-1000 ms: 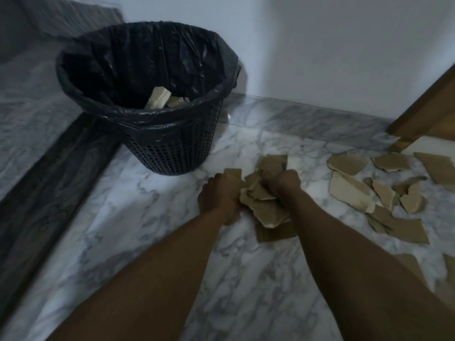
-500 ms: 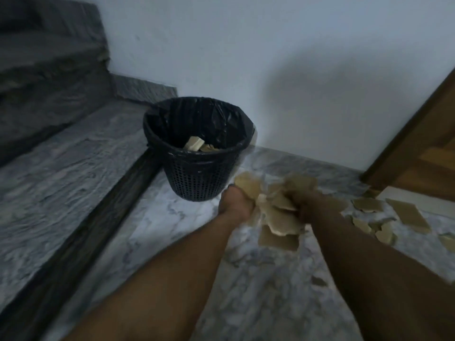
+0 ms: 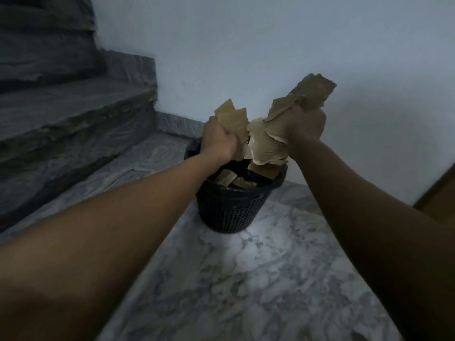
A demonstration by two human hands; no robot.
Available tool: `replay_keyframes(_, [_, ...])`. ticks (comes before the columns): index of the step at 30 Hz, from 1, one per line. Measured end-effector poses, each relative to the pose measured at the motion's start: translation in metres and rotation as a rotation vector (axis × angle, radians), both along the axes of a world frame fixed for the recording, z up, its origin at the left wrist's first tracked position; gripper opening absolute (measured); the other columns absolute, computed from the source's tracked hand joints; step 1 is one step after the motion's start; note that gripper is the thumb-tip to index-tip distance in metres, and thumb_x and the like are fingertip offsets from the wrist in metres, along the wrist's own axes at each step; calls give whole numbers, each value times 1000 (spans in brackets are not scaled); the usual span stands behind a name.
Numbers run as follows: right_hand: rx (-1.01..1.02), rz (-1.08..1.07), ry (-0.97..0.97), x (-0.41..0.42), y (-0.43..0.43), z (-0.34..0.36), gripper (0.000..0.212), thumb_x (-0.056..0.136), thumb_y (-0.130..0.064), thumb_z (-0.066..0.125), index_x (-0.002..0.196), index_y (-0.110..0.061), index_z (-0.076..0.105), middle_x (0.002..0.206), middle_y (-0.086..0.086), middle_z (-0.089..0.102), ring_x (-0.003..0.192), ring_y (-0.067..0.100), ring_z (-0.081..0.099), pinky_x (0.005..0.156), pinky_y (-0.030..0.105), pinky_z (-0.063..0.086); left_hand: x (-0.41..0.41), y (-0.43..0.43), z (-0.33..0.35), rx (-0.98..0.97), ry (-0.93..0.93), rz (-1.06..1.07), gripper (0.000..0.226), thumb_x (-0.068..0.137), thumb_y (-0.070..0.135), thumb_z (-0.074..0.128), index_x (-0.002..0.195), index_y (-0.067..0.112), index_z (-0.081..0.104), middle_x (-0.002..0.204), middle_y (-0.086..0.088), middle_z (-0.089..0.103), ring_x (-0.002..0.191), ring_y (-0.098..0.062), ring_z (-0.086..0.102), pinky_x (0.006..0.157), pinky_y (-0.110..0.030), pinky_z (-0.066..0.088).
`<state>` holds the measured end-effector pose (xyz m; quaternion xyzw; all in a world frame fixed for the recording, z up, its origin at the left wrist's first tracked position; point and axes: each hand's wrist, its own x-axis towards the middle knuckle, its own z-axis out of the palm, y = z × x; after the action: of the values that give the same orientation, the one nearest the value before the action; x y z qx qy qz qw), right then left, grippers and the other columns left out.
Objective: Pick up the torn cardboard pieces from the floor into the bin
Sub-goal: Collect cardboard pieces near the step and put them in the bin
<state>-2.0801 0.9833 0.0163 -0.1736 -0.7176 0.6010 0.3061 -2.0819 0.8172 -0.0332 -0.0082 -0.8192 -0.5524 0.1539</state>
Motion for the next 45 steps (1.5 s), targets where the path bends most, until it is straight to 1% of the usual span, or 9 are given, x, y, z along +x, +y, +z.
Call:
replay_keyframes(3, [35,-17,63,-4,-25,-18,34,99,-17,52,127,1,57,120,4,58,107,16,57,66,-1,35,-10,-20,-12,43,17,83,30,92,19,54,121,10,52,116,-5,60,98,-19,59,82,-28,49])
replay_keyframes(6, [142,209,-150,-11,-36,-44,51,93,-23,61,137,-1,50,126,10,59,109,22,60,80,24,46,-27,-26,-27,-55,-122,-17,55,84,38,65,130,16,46,123,-4,58,110,-26,60,93,-36,53])
replay_keyframes(12, [455,338,-454,0,-16,-71,33,77,-32,84,72,-11,59,63,5,53,61,23,54,62,36,47,-23,-36,-48,-463,-276,-32,88,84,44,69,151,10,24,151,-17,37,137,-37,38,110,-50,38])
replay_keyframes(16, [509,214,-570,4,4,-91,70,68,-37,87,123,-4,59,115,17,60,104,33,62,90,48,56,-18,-47,-65,-553,-371,69,87,85,55,63,153,15,25,155,-16,27,139,-39,30,114,-51,32])
replay_keyframes(19, [295,202,-727,13,11,-108,94,69,-40,86,140,-6,34,134,17,45,118,37,53,97,49,53,-13,-55,-79,-415,-447,26,93,80,52,64,151,5,26,150,-24,35,133,-40,41,109,-45,40])
replay_keyframes(23, [-266,486,-861,35,4,-122,41,97,-33,58,127,-8,46,126,16,55,102,36,63,83,46,56,-9,-52,-82,-225,-446,2,87,72,49,65,140,-1,42,124,-25,58,99,-37,61,62,-30,53])
replay_keyframes(30, [-397,554,-803,38,56,-99,42,106,-26,35,142,-6,40,142,22,46,112,50,61,77,35,63,-10,-16,-72,-128,-416,205,48,76,36,73,108,1,65,99,-22,67,78,-35,68,70,-45,60])
replay_keyframes(37, [-294,427,-808,106,260,-72,25,97,-15,40,109,-1,57,98,18,65,79,37,71,70,42,63,17,145,-39,184,-621,-261,15,86,37,51,83,22,54,58,-4,55,37,-17,44,47,-25,41])
replay_keyframes(45, [-243,-5,-698,255,483,-46,25,105,-20,44,106,-4,63,109,19,67,86,35,72,64,35,60,101,413,-30,218,-689,-674,7,92,18,58,93,11,57,82,-11,63,50,-19,58,47,-31,54])
